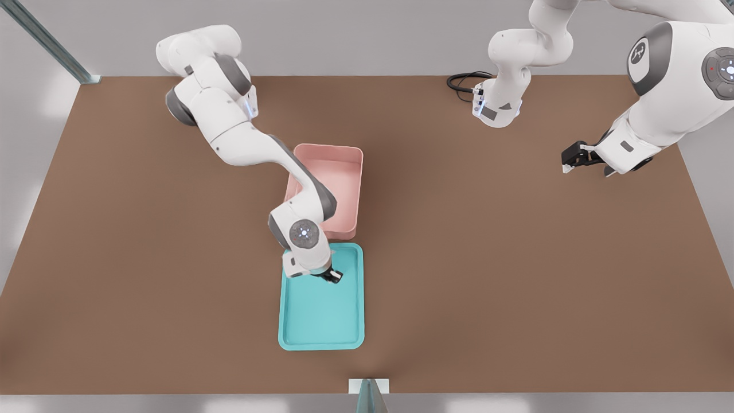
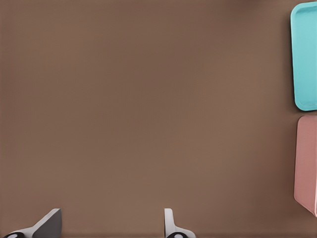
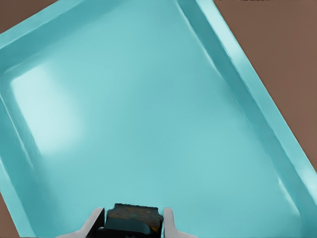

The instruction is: The left arm remains still, and the right arm places the button from the box into the tray

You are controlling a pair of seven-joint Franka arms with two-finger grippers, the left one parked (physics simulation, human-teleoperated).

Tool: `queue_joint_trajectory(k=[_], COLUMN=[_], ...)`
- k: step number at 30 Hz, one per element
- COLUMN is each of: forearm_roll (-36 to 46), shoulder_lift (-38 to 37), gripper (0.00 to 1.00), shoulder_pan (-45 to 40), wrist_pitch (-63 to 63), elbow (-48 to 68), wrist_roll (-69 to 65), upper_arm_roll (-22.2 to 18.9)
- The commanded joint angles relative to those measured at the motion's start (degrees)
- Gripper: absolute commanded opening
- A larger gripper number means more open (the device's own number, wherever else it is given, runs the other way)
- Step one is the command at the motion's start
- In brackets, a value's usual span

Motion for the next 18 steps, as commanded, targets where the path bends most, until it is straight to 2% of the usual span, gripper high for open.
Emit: queue_joint_trajectory(k=[1, 5, 6, 11, 14, 15, 16, 18], forearm_roll=[0.09, 0.53, 0.35, 3.78, 7.74, 11.68, 11.43, 11.43], shoulder_lift=[2.31, 2.75, 2.22, -3.67, -11.31, -16.05, -23.44, -34.42], gripper=[0.48, 0.5, 1.0, 1.0, 1.0, 1.0, 1.0, 1.0], shoulder_pan=[0.19, 1.16, 1.34, 0.28, -1.91, -2.27, -4.11, -10.87], wrist_pitch=[2.63, 2.63, 2.55, -3.6, -11.43, -13.1, -13.19, -17.13], elbow=[0.61, 0.17, 0.17, 0.52, 0.17, -2.55, -8.0, -14.33], wrist_roll=[-24.03, -23.51, -24.03, -27.55, -31.76, -39.58, -50.13, -60.06], upper_arm_roll=[-1.12, -1.04, -1.04, -0.95, -1.39, -3.75, -6.22, -6.92])
